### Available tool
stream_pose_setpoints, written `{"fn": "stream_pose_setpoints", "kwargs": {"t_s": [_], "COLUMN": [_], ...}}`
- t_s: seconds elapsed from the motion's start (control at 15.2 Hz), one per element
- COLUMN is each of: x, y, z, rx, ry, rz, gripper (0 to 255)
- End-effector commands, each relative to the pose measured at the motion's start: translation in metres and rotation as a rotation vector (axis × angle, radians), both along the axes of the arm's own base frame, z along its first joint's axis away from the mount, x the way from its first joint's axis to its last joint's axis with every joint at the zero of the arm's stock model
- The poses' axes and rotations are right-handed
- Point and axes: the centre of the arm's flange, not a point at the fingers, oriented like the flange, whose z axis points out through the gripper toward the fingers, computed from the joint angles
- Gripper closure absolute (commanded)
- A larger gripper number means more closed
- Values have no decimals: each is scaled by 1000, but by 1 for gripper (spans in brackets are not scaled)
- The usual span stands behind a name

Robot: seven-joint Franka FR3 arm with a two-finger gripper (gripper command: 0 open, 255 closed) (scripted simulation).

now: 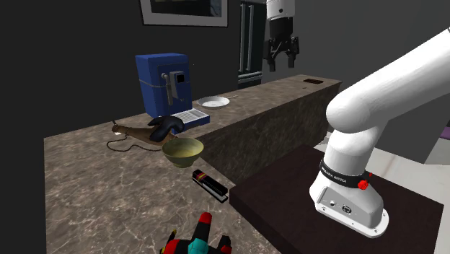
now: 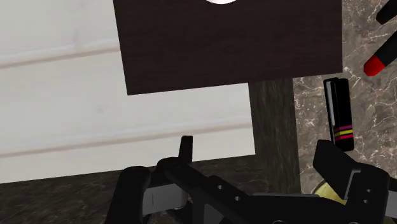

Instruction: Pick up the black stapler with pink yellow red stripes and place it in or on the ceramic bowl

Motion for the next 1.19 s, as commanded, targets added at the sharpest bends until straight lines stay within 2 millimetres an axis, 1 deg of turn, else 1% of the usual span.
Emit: {"fn": "stream_pose_setpoints", "kwargs": {"t_s": [0.0,1.12], "x": [0,27], "y": [0,123], "z": [0,-182], "rx": [0,27], "ry": [0,-63], "rz": [0,111], "gripper": [0,0]}}
